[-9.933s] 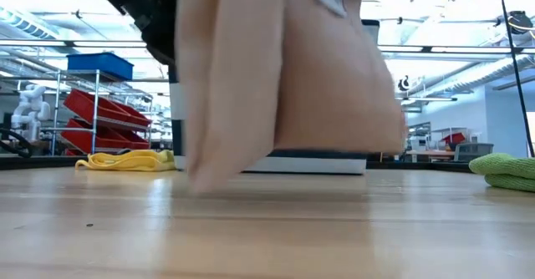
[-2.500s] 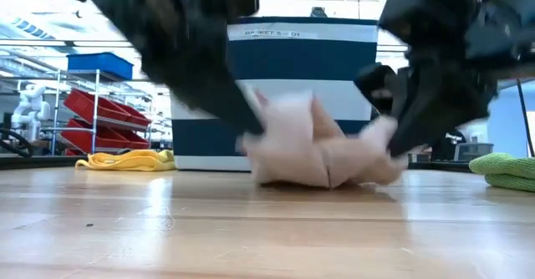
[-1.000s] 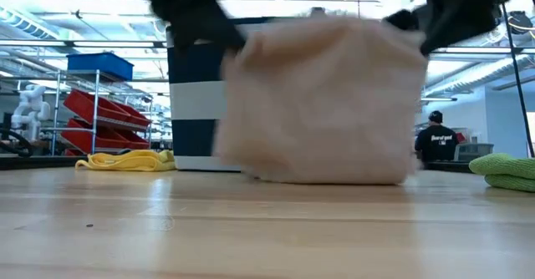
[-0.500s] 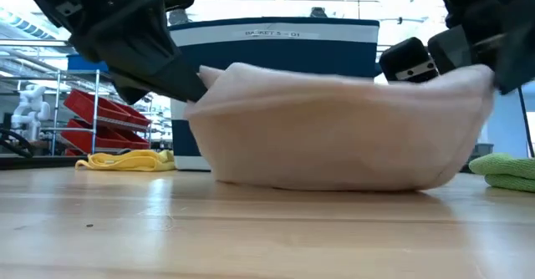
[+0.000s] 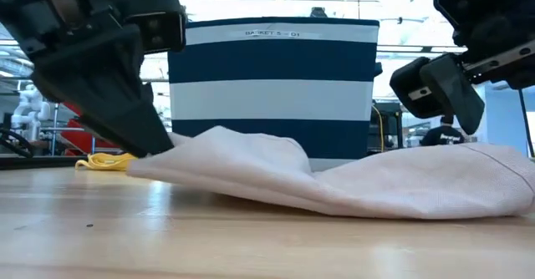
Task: Fold towel
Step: Fold the light pink towel
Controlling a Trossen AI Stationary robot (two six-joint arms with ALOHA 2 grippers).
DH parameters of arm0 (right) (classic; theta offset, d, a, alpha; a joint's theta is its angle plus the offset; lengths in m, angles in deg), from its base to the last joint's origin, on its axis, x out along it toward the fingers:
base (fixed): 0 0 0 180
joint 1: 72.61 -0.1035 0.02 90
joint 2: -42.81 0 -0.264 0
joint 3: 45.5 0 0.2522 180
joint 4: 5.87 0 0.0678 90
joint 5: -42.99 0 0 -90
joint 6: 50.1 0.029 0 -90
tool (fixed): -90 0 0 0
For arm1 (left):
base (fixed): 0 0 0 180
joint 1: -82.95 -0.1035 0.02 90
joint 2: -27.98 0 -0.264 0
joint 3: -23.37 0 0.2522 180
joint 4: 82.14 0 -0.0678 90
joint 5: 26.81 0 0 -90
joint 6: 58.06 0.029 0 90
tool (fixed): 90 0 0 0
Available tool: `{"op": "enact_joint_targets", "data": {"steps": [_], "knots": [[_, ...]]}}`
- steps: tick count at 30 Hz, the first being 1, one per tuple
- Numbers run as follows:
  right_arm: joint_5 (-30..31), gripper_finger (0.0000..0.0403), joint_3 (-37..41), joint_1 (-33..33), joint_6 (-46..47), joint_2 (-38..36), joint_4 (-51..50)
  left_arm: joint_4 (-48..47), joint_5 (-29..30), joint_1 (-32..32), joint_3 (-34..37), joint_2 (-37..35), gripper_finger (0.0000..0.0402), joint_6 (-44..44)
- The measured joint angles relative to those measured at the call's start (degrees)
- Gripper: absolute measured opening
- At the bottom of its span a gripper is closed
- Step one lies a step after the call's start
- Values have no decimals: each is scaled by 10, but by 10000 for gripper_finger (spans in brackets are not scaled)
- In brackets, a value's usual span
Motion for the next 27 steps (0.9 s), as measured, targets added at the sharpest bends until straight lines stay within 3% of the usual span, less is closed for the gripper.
{"op": "enact_joint_targets", "data": {"steps": [6,16,27], "knots": [[47,205,0,0,0,-15,-11,13,0,10,0,0,136,2],[117,173,0,2,-46,-9,65,18,6,25,0,0,137,3],[121,141,0,35,-56,77,159,16,5,36,-1,0,138,8]]}}
